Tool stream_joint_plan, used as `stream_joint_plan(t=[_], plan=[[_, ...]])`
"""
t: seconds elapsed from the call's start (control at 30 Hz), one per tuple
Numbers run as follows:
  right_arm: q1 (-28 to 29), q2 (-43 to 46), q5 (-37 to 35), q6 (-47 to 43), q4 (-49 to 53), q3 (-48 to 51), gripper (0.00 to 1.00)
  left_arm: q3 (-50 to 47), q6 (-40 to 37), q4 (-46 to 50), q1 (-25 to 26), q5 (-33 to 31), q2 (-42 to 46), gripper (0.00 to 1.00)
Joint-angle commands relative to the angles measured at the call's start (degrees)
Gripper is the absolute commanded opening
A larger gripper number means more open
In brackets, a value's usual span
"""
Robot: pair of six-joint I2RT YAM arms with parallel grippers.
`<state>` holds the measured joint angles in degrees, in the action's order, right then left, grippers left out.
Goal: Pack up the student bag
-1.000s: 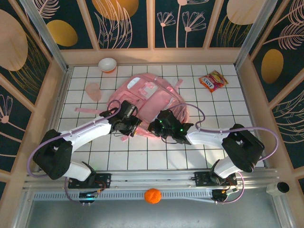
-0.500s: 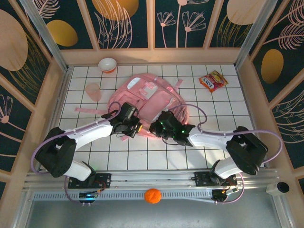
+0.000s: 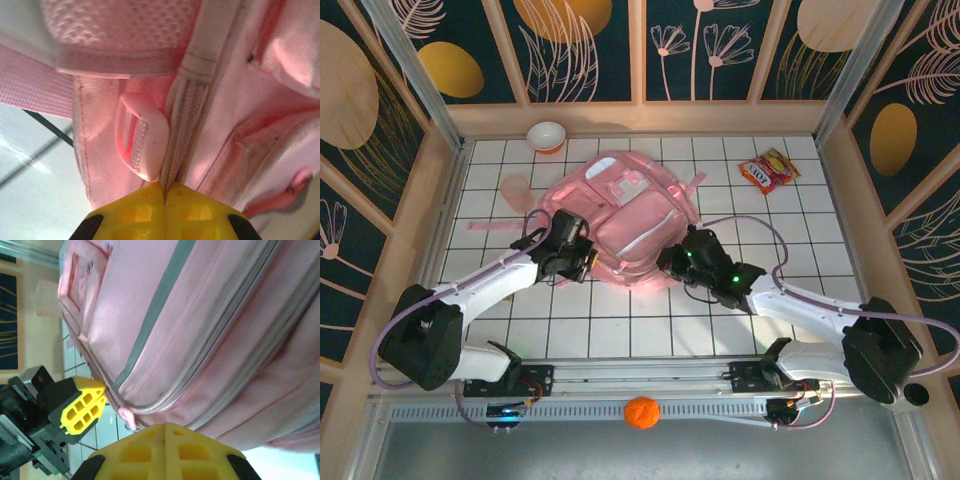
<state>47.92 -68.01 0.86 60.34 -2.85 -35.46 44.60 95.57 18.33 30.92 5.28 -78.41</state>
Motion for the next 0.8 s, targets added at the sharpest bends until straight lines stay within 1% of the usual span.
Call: stream_joint_plan(t=[0.0, 0.07, 0.17, 0.2, 0.23, 0.27, 0.3, 0.33, 0.37, 0.47, 0.63, 0.77], plan=[[0.3, 1.0, -2.0, -2.5, 2.2, 0.5, 0.0, -0.7, -2.1, 4.5, -0.3, -3.5, 0.9, 0.0], [0.4, 1.3, -0.9, -2.9, 2.9, 0.7, 0.0, -0.9, -2.4, 3.9, -0.4, -3.5, 1.1, 0.0], [0.4, 0.7, 5.7, -4.9, -1.3, 0.9, 0.0, -0.2, -3.5, 3.0, -0.4, -2.4, 0.7, 0.0], [0.6, -0.4, 8.0, -4.5, -2.0, 0.0, 0.03, -0.1, -3.9, 2.9, -0.5, -2.1, 0.6, 0.0], [1.0, -1.7, 9.5, -3.9, -1.8, -1.1, 0.1, 0.1, -4.2, 2.8, -0.4, -1.9, 0.5, 0.0], [2.0, -3.4, 9.8, -3.2, -0.6, -3.1, 0.19, 0.4, -4.5, 2.8, -0.4, -1.8, 0.4, 0.0], [3.3, -5.2, 9.1, -2.2, 1.2, -5.4, 0.28, 0.4, -4.8, 2.8, -0.5, -1.8, 0.4, 0.0], [4.3, -6.9, 8.5, -1.2, 2.5, -7.2, 0.32, 0.4, -4.8, 2.8, -0.4, -1.8, 0.5, 0.0], [5.5, -9.3, 7.9, 0.3, 3.4, -9.4, 0.36, 0.3, -4.8, 2.6, -0.5, -1.6, 0.5, 0.0], [8.3, -15.1, 6.1, 3.0, 6.5, -15.1, 0.41, -0.1, -4.6, 2.3, -0.4, -1.0, 0.7, 0.0], [10.1, -23.9, 2.3, 4.2, 15.1, -24.1, 0.43, -0.5, -4.6, 1.9, -0.4, -0.7, 1.3, 0.0], [10.5, -28.6, -0.9, 3.3, 22.3, -29.7, 0.44, -0.8, -4.6, 1.4, -0.4, -0.3, 1.4, 0.0]])
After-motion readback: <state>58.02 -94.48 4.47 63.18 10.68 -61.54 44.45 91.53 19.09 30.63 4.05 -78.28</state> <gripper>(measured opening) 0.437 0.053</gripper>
